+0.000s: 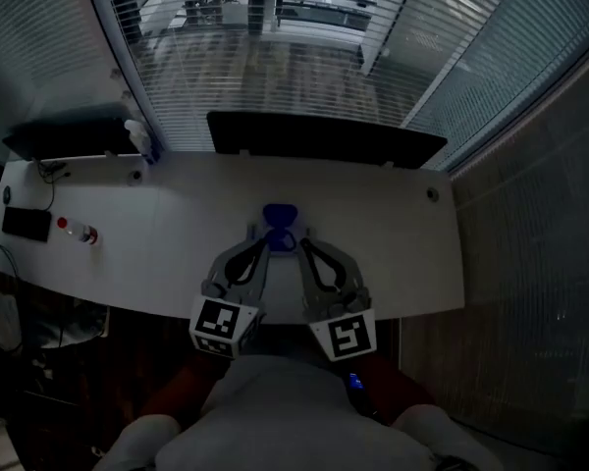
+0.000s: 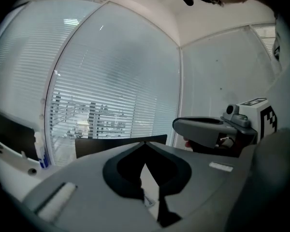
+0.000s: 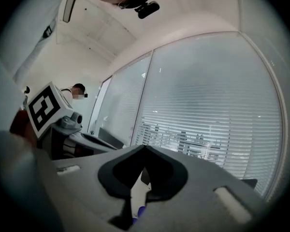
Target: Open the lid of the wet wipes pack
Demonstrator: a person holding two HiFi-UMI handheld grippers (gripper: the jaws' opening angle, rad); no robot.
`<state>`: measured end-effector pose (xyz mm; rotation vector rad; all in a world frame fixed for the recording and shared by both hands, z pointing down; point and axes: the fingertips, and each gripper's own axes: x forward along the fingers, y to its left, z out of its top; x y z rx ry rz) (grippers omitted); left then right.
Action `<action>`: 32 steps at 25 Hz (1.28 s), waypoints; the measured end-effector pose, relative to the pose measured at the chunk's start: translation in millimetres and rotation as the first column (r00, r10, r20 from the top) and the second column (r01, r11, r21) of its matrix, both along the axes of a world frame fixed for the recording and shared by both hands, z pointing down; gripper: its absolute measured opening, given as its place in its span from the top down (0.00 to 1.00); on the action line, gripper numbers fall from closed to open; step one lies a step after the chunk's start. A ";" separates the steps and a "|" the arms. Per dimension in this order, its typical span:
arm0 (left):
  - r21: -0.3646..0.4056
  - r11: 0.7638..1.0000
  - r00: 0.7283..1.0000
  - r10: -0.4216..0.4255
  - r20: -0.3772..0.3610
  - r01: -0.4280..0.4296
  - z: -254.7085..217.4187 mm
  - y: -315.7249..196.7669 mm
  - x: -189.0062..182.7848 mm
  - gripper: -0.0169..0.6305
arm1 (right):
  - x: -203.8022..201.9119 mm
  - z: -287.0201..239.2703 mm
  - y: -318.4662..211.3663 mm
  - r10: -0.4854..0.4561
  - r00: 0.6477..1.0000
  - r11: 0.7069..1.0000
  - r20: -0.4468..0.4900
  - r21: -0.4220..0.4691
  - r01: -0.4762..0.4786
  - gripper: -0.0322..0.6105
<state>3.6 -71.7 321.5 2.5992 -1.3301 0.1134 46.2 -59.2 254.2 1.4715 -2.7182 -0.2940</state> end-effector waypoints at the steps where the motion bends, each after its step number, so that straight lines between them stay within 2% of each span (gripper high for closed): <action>1: 0.015 1.000 1.000 0.007 -0.003 -0.007 -8.2 5.7 1.6 0.97 | 1.0 -7.6 7.6 -0.004 1.000 1.000 0.018 0.002 0.004 0.95; 5: 0.081 0.996 0.999 0.036 -0.024 -0.034 -39.6 27.0 9.1 0.97 | 4.2 -35.3 34.9 -0.035 0.997 0.999 0.063 -0.002 0.035 0.95; 8: 0.109 0.993 0.997 0.051 -0.056 -0.045 -44.8 48.3 11.0 0.97 | 3.7 -43.3 56.2 -0.058 0.993 0.998 0.107 -0.007 0.060 0.95; 12: 0.145 0.987 0.996 0.070 -0.052 -0.062 -60.1 73.2 16.8 0.97 | 8.6 -47.2 79.9 -0.069 0.988 0.996 0.136 -0.048 0.076 0.95; 17: 0.162 0.984 0.995 0.082 -0.060 -0.072 -75.5 77.9 16.1 0.97 | 7.4 -43.8 82.4 -0.062 0.987 0.994 0.151 -0.079 0.074 0.95; 22: 0.183 0.981 0.995 0.081 -0.057 -0.069 -78.7 84.3 21.2 0.97 | 7.1 -40.0 90.6 -0.087 0.981 0.993 0.175 -0.067 0.100 0.95; 27: 0.163 0.985 0.996 0.060 -0.062 -0.049 -72.5 84.4 21.1 0.97 | 12.9 -36.0 91.4 -0.079 0.984 0.993 0.161 -0.074 0.092 0.95; 32: 0.177 0.982 0.995 0.080 -0.059 -0.068 -76.1 87.4 23.1 0.97 | 10.7 -35.4 93.3 -0.089 0.981 0.993 0.174 -0.067 0.102 0.95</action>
